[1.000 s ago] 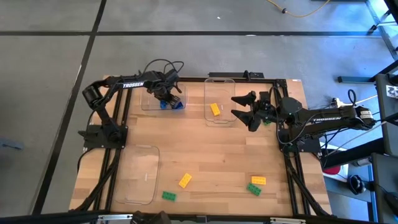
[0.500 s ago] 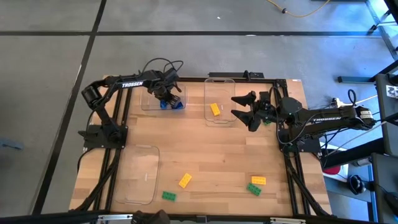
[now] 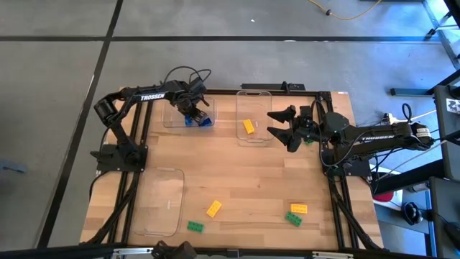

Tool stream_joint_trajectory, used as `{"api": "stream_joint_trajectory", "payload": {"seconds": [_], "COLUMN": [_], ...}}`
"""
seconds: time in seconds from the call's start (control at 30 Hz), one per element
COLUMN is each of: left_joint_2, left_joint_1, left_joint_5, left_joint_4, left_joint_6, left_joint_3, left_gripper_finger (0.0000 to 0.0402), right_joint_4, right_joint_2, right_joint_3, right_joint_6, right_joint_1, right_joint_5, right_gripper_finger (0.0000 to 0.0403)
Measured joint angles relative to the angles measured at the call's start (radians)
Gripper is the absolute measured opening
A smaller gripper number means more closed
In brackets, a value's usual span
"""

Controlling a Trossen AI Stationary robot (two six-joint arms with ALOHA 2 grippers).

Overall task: Sort & place blocks by color
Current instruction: Put the blue game piece into the top left transparent bin

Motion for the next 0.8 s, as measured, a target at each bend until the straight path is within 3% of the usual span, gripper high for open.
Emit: {"api": "stream_joint_trajectory", "payload": {"seconds": [0.5, 0.8], "left_joint_2": [0.000, 0.000], "left_joint_1": [0.002, 0.015], "left_joint_5": [-0.031, -0.021], "left_joint_4": [0.003, 0.003], "left_joint_6": [-0.025, -0.050], "left_joint_3": [0.000, 0.000], "left_gripper_finger": [0.0118, 0.0201], "right_joint_4": [0.000, 0.000], "right_joint_2": [0.000, 0.000], "right_joint_3": [0.000, 0.000], "right_joint_6": [0.000, 0.000], "right_joint_1": [0.000, 0.000], "right_joint_5": [-0.002, -0.002], "right_gripper_finger": [0.0378, 0.0378]}}
